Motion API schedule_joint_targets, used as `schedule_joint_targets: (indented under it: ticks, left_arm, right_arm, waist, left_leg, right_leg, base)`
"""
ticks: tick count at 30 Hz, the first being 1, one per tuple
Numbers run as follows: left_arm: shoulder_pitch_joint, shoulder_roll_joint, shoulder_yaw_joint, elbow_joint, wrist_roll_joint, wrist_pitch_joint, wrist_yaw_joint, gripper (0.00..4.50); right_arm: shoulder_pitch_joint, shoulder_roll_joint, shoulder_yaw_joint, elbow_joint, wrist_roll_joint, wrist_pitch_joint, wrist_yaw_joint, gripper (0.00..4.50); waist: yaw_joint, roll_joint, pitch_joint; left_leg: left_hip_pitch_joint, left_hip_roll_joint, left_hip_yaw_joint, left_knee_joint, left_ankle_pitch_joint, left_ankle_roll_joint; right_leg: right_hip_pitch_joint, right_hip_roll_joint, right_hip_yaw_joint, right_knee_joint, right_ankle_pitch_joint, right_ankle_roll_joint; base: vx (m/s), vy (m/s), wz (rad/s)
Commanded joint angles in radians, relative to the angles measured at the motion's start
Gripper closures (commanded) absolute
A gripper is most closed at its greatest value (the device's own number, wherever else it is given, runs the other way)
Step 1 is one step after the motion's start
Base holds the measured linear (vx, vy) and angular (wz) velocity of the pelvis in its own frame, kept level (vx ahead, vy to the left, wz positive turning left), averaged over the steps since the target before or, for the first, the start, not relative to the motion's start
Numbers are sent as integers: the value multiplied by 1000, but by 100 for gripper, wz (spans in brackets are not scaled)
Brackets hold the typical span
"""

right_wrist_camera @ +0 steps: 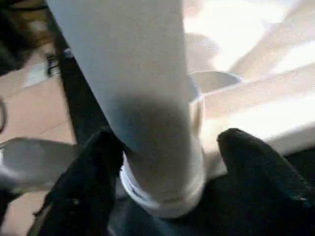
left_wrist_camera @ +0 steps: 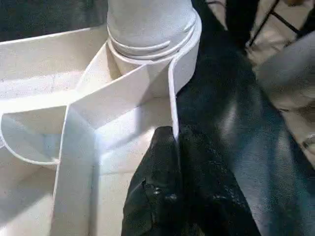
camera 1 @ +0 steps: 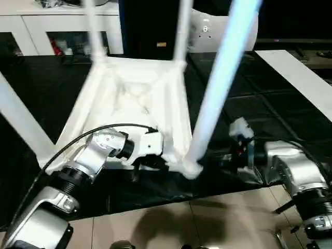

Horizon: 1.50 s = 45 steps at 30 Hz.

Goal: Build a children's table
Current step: Rotate leg to tighten

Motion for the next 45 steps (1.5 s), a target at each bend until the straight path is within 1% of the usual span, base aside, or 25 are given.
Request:
schedule_joint_targets:
  ticks: [1,13,19,21,22,23,24,25,26,27,28,29,30,31,32,33,34,35,36,37,39,41,43,44,45]
  left_arm:
    - [-15,-21,-63,-8,18,-32,-55,450]
    - [-31,-32,-60,24,12,-48,-69,450]
    - [-17,-60,-3,3,-29,82,-12,450]
    - [-13,-80,20,-5,-35,132,38,450]
    - [-13,-81,21,-5,-35,134,40,450]
    - [-9,-104,48,-14,-39,187,107,450]
    - [-8,-114,59,-20,-40,218,136,450]
    - [-8,-122,67,-25,-38,235,161,450]
    - [-9,-131,75,-28,-36,251,187,450]
    - [-9,-141,83,-34,-30,274,216,450]
    - [-9,-149,91,-39,-22,291,246,450]
    - [-11,-160,100,-44,-15,313,281,450]
    - [-14,-170,108,-48,-8,332,310,450]
    - [-16,-182,115,-53,0,349,345,450]
    - [-21,-205,125,-58,12,375,403,450]
    - [-23,-210,127,-59,14,381,416,450]
    - [-27,-222,133,-56,19,391,446,450]
    - [-30,-233,139,-53,24,399,472,450]
    - [-32,-236,139,-49,26,398,478,450]
    - [-33,-237,139,-48,29,398,480,450]
    - [-36,-232,134,-42,34,388,484,450]
    - [-38,-219,132,-32,41,366,481,450]
    - [-37,-213,133,-29,46,358,481,450]
    - [-35,-205,131,-27,49,341,471,450]
    - [-31,-188,128,-22,52,322,453,450]
  right_arm:
    - [-23,2,3,-3,14,6,21,152]
    - [-19,25,33,-8,31,42,67,230]
    - [-5,73,16,-42,16,114,-57,236]
    - [-21,121,-1,-18,-7,118,-175,236]
    - [-22,123,-2,-17,-8,119,-180,238]
    - [-47,188,-28,17,-30,125,-323,238]
    - [-60,218,-43,34,-34,136,-387,239]
    - [-73,243,-58,49,-32,151,-437,240]
    - [-86,269,-72,64,-32,159,-487,241]
    - [-101,300,-88,82,-34,169,-551,242]
    - [-113,325,-97,98,-38,176,-600,242]
    - [-124,350,-100,115,-45,168,-647,242]
    - [-136,375,-108,135,-52,151,-701,242]
    - [-151,402,-123,161,-56,140,-763,242]
    - [-173,438,-140,201,-71,128,-845,242]
    - [-176,443,-139,207,-77,123,-854,242]
    - [-180,451,-139,216,-85,115,-860,242]
    - [-181,458,-143,221,-82,113,-854,207]
    - [-180,461,-155,220,-68,112,-848,175]
    - [-179,463,-163,219,-59,111,-845,175]
    - [-168,448,-167,203,-56,97,-825,169]
    - [-141,407,-144,174,-71,60,-765,139]
    - [-129,386,-131,165,-83,36,-737,127]
    - [-114,368,-121,151,-86,23,-703,120]
    - [-78,323,-108,112,-80,11,-626,120]
  waist:
    - [-5,15,-80]
    - [-4,12,-81]
    - [-9,13,-76]
    - [-20,13,-68]
    - [-25,13,-67]
    - [-39,18,-62]
    - [-60,15,-58]
    - [-72,21,-58]
    - [-97,27,-60]
    - [-108,53,-60]
    - [-101,65,-53]
    - [-103,46,-44]
    - [-112,-17,-58]
    - [-92,7,-58]
    - [-79,-15,-75]
    - [-72,-5,-78]
    - [-74,-3,-81]
    - [-77,8,-85]
    - [-79,7,-84]
    - [-78,7,-82]
    - [-70,7,-77]
    - [-65,12,-75]
    - [-58,11,-74]
    - [-55,20,-75]
    - [-53,14,-76]
  left_leg:
    - [10,49,-5,-65,-175,50]
    - [8,46,-5,-64,-178,40]
    - [11,45,-6,-66,-192,28]
    - [18,34,-6,-59,-249,18]
    - [19,31,-5,-58,-256,14]
    - [27,27,-9,-54,-300,4]
    - [28,23,-15,-46,-343,-11]
    - [30,26,-18,-42,-368,-15]
    - [19,44,-31,-49,-410,-12]
    - [-9,117,-66,-105,-529,-4]
    - [-35,159,-89,-161,-622,-10]
    - [11,134,-57,-181,-693,-21]
    - [24,14,-37,-70,-509,-43]
    - [8,-10,-25,-33,-355,-45]
    - [-34,-6,-22,-19,-124,-12]
    - [-54,-4,-22,-38,-12,-13]
    - [-51,0,-21,-42,11,-12]
    - [-43,8,-21,-42,41,-2]
    - [-40,11,-20,-42,42,11]
    - [-36,10,-17,-42,25,19]
    - [-24,14,-14,-47,-39,35]
    - [-21,18,-13,-51,-65,36]
    - [-18,22,-11,-51,-83,41]
    - [-17,25,-13,-54,-82,37]
    - [-16,27,-12,-54,-85,38]
  right_leg:
    - [62,-83,80,-63,-359,-85]
    - [64,-82,75,-67,-393,-60]
    - [61,-82,72,-73,-428,-48]
    - [57,-83,59,-96,-542,-7]
    - [56,-82,57,-99,-561,2]
    - [52,-78,40,-112,-619,30]
    - [54,-74,13,-129,-673,72]
    - [57,-71,-1,-137,-688,90]
    - [79,-67,-21,-141,-676,118]
    - [125,-70,13,-35,-519,78]
    - [138,-63,60,93,-370,34]
    - [71,-45,115,108,-209,-5]
    - [53,-99,136,-12,-522,-17]
    - [52,-124,137,-41,-684,-3]
    - [77,-131,153,-37,-706,41]
    - [83,-101,135,-19,-555,29]
    - [80,-88,131,-13,-456,12]
    - [70,-68,130,4,-266,-53]
    - [71,-59,128,10,-150,-108]
    - [69,-57,128,8,-133,-125]
    - [68,-57,128,-1,-182,-148]
    - [68,-58,127,-6,-221,-146]
    - [68,-58,127,-10,-238,-137]
    - [68,-59,126,-8,-236,-139]
    - [69,-57,125,-11,-231,-136]
  base:
    - [0,0,0]
    - [0,0,0]
    - [0,0,0]
    - [0,0,0]
    - [0,0,0]
    - [0,0,0]
    - [0,0,0]
    - [0,0,0]
    - [0,0,0]
    - [-82,11,-16]
    - [-82,11,-16]
    - [0,0,0]
    - [19,-59,-5]
    - [19,-59,-5]
    - [3,-63,-29]
    - [9,-74,-24]
    - [9,-74,-24]
    - [14,-54,-9]
    - [0,0,0]
    - [0,0,0]
    - [0,0,0]
    - [0,0,0]
    - [0,0,0]
    - [0,0,0]
    - [0,0,0]
